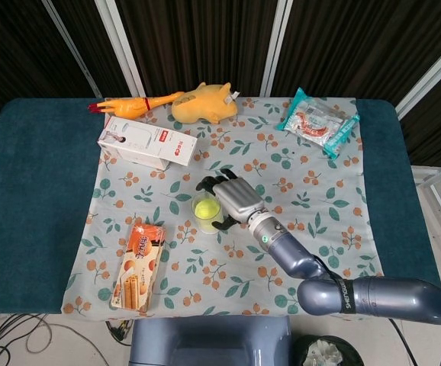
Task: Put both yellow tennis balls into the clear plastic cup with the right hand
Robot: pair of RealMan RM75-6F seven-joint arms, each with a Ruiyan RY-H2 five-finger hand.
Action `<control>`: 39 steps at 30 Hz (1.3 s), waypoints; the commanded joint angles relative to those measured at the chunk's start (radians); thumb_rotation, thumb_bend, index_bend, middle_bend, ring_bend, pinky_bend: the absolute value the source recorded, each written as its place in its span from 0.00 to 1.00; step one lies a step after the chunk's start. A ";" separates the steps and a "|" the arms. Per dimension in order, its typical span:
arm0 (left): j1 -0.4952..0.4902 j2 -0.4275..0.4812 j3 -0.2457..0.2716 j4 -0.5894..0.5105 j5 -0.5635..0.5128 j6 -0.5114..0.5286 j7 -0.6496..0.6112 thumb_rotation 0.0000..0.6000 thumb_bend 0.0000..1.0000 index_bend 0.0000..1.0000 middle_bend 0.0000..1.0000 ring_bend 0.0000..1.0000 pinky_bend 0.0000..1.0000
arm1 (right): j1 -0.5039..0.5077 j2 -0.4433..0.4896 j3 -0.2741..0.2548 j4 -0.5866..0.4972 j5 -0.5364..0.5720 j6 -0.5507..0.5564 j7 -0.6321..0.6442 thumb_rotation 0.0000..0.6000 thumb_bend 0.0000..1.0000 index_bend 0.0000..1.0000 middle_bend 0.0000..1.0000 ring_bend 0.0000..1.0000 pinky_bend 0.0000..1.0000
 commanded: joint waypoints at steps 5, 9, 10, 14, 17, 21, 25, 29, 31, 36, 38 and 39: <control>0.000 0.001 -0.001 0.000 -0.002 -0.001 -0.001 1.00 0.00 0.12 0.00 0.00 0.10 | -0.010 0.026 0.012 -0.012 -0.003 0.028 0.020 1.00 0.31 0.21 0.16 0.18 0.02; 0.001 0.003 -0.003 0.000 -0.003 0.002 -0.007 1.00 0.00 0.12 0.00 0.00 0.10 | -0.057 0.086 0.028 -0.027 -0.034 0.079 0.061 1.00 0.31 0.21 0.16 0.18 0.02; 0.002 0.004 -0.003 0.000 -0.004 0.002 -0.010 1.00 0.00 0.12 0.00 0.00 0.10 | -0.076 0.107 0.028 -0.038 -0.048 0.090 0.077 1.00 0.31 0.21 0.16 0.18 0.02; 0.003 0.005 -0.004 -0.001 -0.004 0.003 -0.016 1.00 0.00 0.11 0.00 0.00 0.10 | -0.189 0.199 0.029 -0.091 -0.138 0.142 0.188 1.00 0.31 0.21 0.16 0.18 0.02; 0.003 0.005 -0.002 -0.003 0.005 0.007 -0.016 1.00 0.00 0.09 0.00 0.00 0.10 | -0.301 0.266 -0.014 -0.110 -0.284 0.211 0.256 1.00 0.31 0.21 0.16 0.18 0.02; 0.004 0.002 -0.001 -0.003 0.011 0.012 -0.014 1.00 0.00 0.08 0.00 0.00 0.10 | -0.444 0.316 -0.123 -0.108 -0.513 0.323 0.294 1.00 0.31 0.21 0.16 0.18 0.02; 0.003 -0.001 0.002 -0.003 0.012 0.010 -0.005 1.00 0.00 0.07 0.00 0.00 0.10 | -0.586 0.316 -0.223 -0.062 -0.697 0.506 0.271 1.00 0.31 0.21 0.16 0.18 0.02; 0.001 -0.005 0.004 -0.003 0.016 0.009 0.005 1.00 0.00 0.07 0.00 0.00 0.10 | -0.719 0.286 -0.284 -0.019 -0.807 0.680 0.308 1.00 0.31 0.21 0.16 0.18 0.01; 0.000 -0.007 0.006 -0.003 0.016 0.007 0.009 1.00 0.00 0.07 0.00 0.00 0.10 | -0.759 0.279 -0.301 -0.001 -0.833 0.726 0.316 1.00 0.31 0.21 0.16 0.18 0.00; -0.002 -0.011 0.011 -0.004 0.026 0.006 0.017 1.00 0.00 0.07 0.00 0.00 0.10 | -0.839 0.266 -0.332 0.043 -0.875 0.820 0.258 1.00 0.31 0.21 0.16 0.18 0.00; -0.002 -0.013 0.013 -0.003 0.032 0.009 0.020 1.00 0.00 0.07 0.00 0.00 0.10 | -0.872 0.252 -0.340 0.065 -0.894 0.857 0.219 1.00 0.31 0.21 0.16 0.18 0.00; -0.001 -0.014 0.014 -0.002 0.034 0.010 0.021 1.00 0.00 0.07 0.00 0.00 0.10 | -0.882 0.246 -0.342 0.073 -0.898 0.867 0.208 1.00 0.31 0.21 0.16 0.18 0.00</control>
